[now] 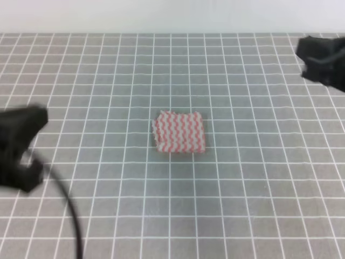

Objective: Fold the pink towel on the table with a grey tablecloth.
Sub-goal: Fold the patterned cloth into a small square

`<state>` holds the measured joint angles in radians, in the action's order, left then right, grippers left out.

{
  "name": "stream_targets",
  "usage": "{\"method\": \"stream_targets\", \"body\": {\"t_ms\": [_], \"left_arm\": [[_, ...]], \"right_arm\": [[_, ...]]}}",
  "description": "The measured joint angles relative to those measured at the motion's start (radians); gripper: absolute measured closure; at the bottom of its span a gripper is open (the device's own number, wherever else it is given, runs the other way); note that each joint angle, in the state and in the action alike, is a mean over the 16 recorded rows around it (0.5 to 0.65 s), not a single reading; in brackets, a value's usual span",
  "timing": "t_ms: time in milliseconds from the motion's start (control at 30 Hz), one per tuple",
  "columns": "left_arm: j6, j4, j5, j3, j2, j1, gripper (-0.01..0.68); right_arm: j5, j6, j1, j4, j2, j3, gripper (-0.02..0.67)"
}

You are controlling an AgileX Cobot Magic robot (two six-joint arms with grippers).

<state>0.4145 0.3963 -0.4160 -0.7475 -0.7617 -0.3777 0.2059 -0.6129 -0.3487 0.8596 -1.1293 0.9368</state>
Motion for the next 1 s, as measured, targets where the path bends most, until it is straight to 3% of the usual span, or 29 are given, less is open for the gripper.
{"method": "stream_targets", "body": {"t_ms": [467, 1000], "left_arm": [[-0.07, -0.003, -0.087, 0.232, 0.269, 0.0, 0.673], [-0.075, 0.021, -0.187, 0.369, 0.337, 0.0, 0.674]], "right_arm": [[-0.017, -0.017, 0.0, 0.038, 0.275, -0.205, 0.665], [0.076, -0.017, 0.0, 0.069, 0.402, -0.3, 0.665]]}}
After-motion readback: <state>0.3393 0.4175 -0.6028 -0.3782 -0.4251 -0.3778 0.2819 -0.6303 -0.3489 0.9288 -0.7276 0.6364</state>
